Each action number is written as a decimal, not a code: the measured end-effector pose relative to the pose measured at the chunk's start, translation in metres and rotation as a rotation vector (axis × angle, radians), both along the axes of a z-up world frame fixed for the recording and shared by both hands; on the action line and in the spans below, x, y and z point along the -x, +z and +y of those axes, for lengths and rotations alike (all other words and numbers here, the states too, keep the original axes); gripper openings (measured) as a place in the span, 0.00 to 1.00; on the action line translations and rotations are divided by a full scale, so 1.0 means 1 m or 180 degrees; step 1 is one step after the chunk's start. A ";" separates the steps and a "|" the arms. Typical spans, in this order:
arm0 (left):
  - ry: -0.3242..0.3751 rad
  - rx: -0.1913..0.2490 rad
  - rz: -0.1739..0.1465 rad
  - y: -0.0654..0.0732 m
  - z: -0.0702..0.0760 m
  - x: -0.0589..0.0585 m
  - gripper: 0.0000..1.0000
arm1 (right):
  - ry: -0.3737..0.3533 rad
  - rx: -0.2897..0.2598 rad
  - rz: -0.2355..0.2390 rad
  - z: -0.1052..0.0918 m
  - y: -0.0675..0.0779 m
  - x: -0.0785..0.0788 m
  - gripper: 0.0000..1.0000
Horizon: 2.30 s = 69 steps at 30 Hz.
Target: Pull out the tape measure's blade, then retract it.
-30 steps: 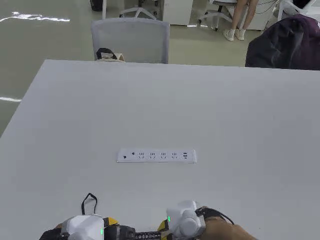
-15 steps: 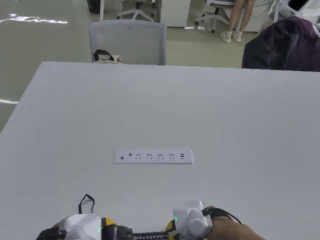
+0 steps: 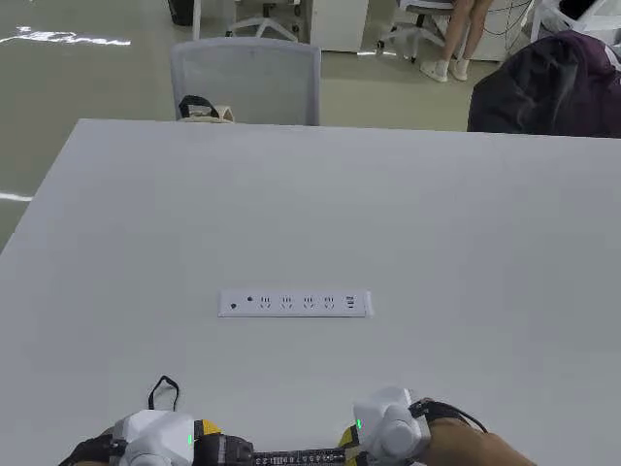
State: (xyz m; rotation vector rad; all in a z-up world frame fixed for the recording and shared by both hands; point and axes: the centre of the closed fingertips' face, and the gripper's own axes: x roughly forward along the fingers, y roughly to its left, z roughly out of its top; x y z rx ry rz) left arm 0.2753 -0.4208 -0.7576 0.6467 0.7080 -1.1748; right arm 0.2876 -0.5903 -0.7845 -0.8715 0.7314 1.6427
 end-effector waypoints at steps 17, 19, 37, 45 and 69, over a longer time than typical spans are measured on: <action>-0.0002 -0.0017 0.0019 -0.002 0.001 0.000 0.30 | -0.0087 0.0033 0.0026 -0.024 0.001 -0.002 0.10; -0.0001 -0.0017 0.0024 -0.001 0.001 0.000 0.30 | -0.0089 0.0038 0.0027 -0.025 0.000 -0.003 0.10; 0.0007 -0.0024 0.0075 -0.004 0.001 -0.001 0.30 | -0.0132 0.0079 0.0030 -0.046 -0.001 -0.006 0.10; 0.0005 -0.0036 0.0085 -0.004 0.001 -0.001 0.31 | -0.0159 0.0091 0.0037 -0.054 0.000 -0.008 0.10; 0.0015 -0.0059 0.0112 -0.001 -0.001 0.000 0.31 | -0.0222 0.0109 0.0032 -0.081 -0.002 -0.012 0.10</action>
